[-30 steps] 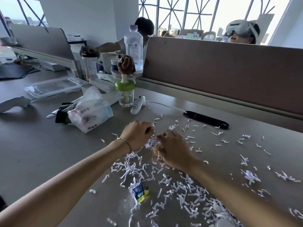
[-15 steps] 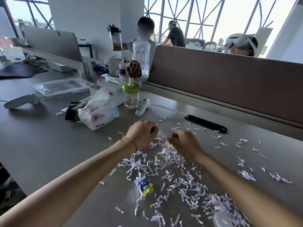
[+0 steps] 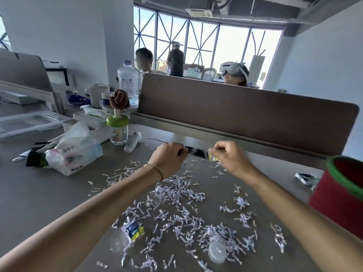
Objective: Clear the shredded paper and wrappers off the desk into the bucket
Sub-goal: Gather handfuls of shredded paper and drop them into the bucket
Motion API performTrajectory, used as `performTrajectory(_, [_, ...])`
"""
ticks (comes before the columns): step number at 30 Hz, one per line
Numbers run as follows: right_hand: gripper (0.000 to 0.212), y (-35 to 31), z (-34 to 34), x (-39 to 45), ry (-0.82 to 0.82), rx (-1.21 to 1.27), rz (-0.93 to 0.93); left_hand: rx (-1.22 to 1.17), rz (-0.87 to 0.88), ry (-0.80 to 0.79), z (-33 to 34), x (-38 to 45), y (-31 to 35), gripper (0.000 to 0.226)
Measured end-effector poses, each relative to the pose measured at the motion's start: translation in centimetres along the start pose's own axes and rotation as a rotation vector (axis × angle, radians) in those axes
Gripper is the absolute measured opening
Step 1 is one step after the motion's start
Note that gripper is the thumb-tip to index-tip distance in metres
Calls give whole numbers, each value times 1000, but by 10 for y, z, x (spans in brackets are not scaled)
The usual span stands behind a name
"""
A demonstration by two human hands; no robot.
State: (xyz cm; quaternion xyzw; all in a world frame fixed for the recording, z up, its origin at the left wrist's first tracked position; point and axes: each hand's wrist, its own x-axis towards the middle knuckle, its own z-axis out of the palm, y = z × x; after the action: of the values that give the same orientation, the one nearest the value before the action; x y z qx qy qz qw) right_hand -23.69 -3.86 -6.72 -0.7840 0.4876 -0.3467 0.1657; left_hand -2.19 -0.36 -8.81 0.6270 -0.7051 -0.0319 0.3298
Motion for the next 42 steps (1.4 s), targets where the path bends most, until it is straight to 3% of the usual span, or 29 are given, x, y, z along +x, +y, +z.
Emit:
performTrajectory(4, [34,18,-62,-15,99,8,52,-66,91,0,11,17,58,46])
performTrajectory(9, [37,43,-144,-39,248,-72,108,-224,164,-28,29,39,134,35])
performTrajectory(17, [41,96,-250,-75,448,-159,248,-352,296,-77,64,69,248,45])
performTrajectory(26, [40,154,-288,-104,315,-317,421,-438,405,-126,101,84,323,50])
performTrajectory(31, [6,160,-301,-117,178,-362,435,-458,418,-164,116,87,349,48])
performTrajectory(35, [10,158,-312,-125,102,-294,426,-461,427,-196,128,88,368,48])
performTrajectory(42, [18,156,-325,-138,158,-311,391,-428,418,-301,155,90,395,43])
